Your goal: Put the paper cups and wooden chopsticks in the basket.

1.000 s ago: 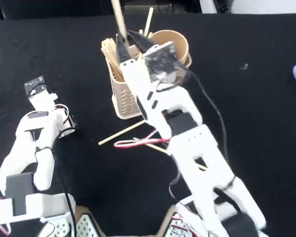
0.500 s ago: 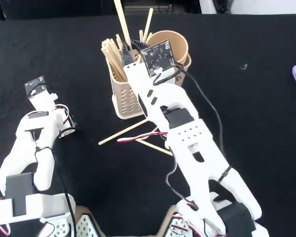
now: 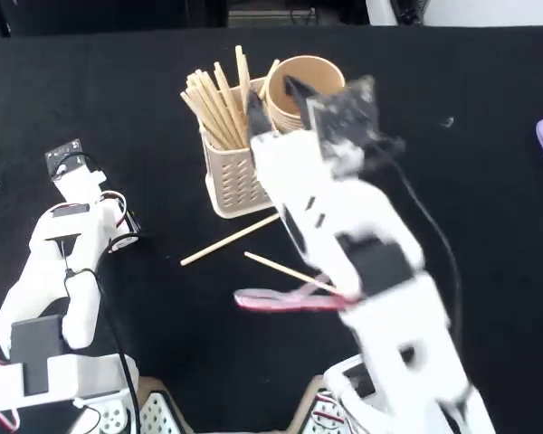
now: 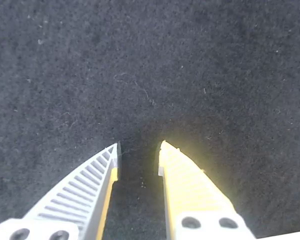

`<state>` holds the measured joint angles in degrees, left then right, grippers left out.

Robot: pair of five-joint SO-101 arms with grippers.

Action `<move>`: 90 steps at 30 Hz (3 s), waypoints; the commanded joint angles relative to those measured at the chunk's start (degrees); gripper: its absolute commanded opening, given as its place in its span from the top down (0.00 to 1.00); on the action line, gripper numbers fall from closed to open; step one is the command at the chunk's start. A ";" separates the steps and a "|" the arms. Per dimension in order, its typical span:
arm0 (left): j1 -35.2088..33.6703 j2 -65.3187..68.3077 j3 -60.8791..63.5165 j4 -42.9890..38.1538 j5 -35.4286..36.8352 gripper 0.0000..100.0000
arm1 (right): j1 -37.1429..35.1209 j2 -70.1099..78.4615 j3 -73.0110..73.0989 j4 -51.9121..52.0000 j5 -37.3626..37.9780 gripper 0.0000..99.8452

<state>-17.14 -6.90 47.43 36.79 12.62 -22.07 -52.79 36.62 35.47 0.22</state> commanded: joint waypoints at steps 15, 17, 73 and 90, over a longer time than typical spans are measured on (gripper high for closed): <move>12.35 -0.53 -1.98 1.76 -10.20 0.85 | 16.97 -22.29 43.38 20.04 34.64 0.85; 14.55 -0.62 -3.82 5.80 -13.63 0.82 | 16.97 -23.25 46.73 19.96 36.75 0.84; 31.43 -40.35 10.51 28.84 -32.79 0.79 | 15.65 -25.10 56.13 15.56 42.37 0.84; 33.89 -9.49 0.84 15.56 -35.25 0.80 | 16.09 -25.10 56.48 14.86 38.24 0.84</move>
<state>16.35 -20.00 53.41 52.88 -22.02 -5.71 -77.05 93.23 51.47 39.16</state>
